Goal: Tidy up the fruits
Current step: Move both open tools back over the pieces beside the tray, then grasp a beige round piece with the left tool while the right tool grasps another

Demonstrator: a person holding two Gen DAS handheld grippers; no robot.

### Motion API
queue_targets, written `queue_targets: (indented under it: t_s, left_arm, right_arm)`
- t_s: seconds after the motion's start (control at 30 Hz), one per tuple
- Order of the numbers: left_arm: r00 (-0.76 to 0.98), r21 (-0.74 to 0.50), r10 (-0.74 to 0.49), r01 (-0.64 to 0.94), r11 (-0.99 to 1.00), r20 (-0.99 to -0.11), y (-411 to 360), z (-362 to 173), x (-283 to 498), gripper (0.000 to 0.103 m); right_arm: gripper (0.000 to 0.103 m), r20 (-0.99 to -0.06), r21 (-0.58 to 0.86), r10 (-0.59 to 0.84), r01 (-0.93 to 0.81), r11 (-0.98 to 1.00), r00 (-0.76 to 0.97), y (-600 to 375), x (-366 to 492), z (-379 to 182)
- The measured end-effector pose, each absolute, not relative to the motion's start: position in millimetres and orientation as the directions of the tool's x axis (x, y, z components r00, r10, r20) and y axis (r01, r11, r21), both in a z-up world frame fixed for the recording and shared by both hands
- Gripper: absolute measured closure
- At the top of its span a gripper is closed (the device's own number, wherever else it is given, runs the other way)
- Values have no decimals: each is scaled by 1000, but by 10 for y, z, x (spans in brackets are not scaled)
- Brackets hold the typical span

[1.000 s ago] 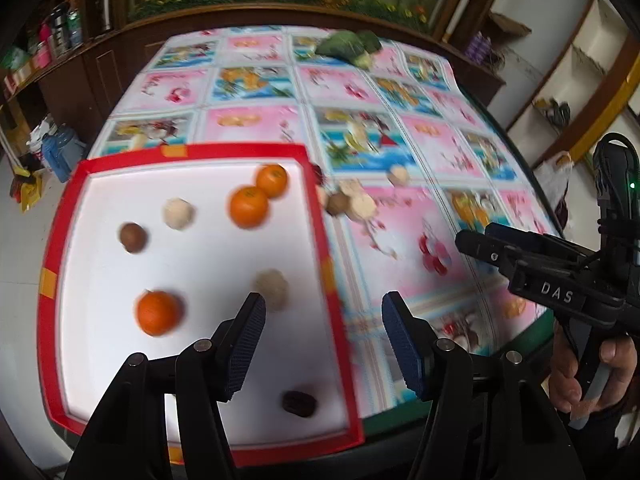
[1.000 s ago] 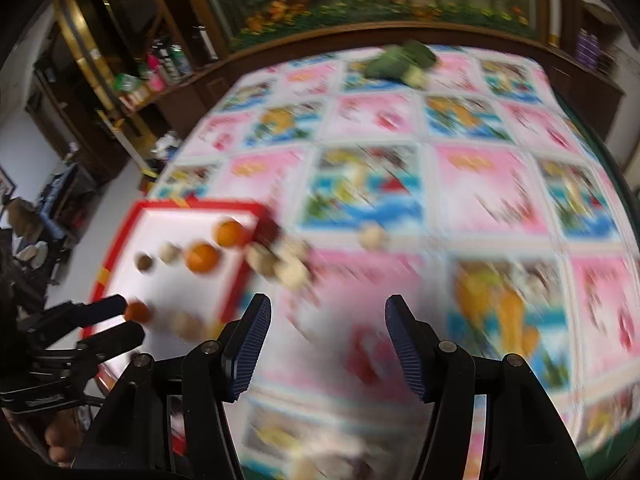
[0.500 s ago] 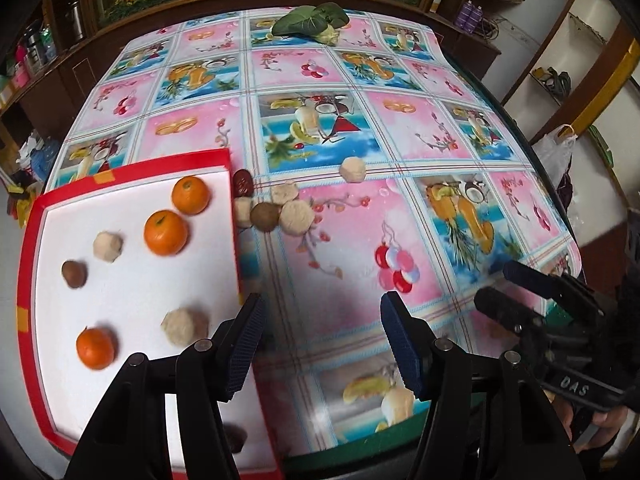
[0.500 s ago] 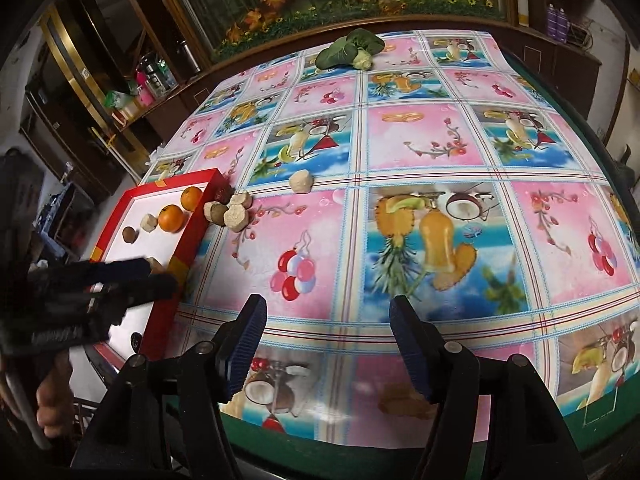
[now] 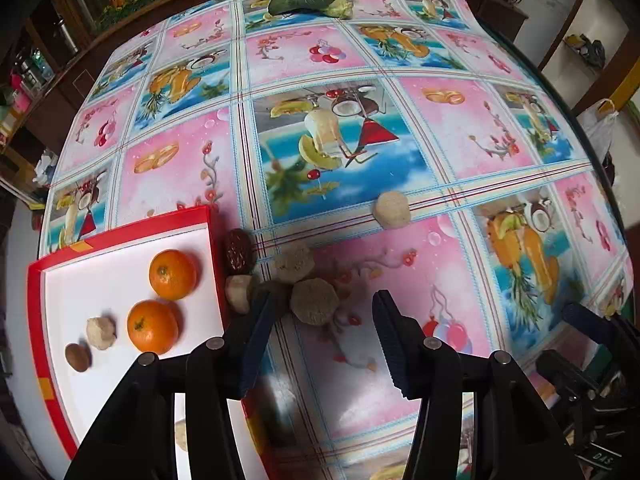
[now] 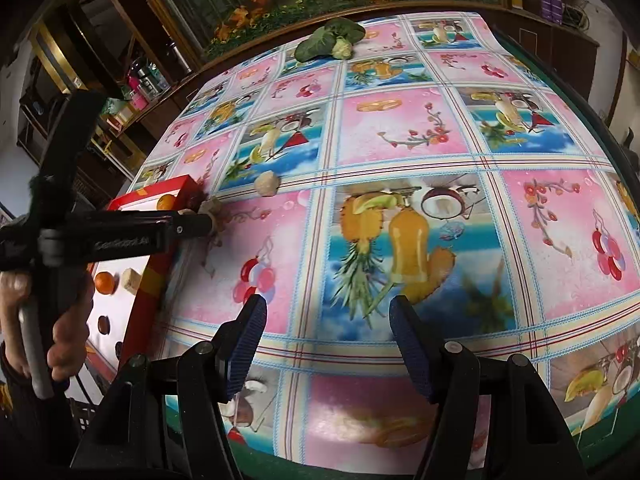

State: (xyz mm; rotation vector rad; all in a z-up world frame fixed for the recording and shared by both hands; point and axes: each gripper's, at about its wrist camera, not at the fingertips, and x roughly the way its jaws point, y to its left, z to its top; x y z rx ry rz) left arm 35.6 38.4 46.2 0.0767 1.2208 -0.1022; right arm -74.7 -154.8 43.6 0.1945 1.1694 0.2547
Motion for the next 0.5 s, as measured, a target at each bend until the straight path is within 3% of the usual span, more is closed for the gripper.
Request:
queue_targets:
  t_s: [0.3,0.5]
  left_arm:
    - [325,57,13,127,990,-945,290,442,497,58]
    - [338,33,-17,142,989,-941,340,526,270,60]
  right_arm:
    - [37,-879,289,300,-87,953,370,-1595,-699,426]
    - [37,-879,288,298,-85,954,373,-1587,-709,440]
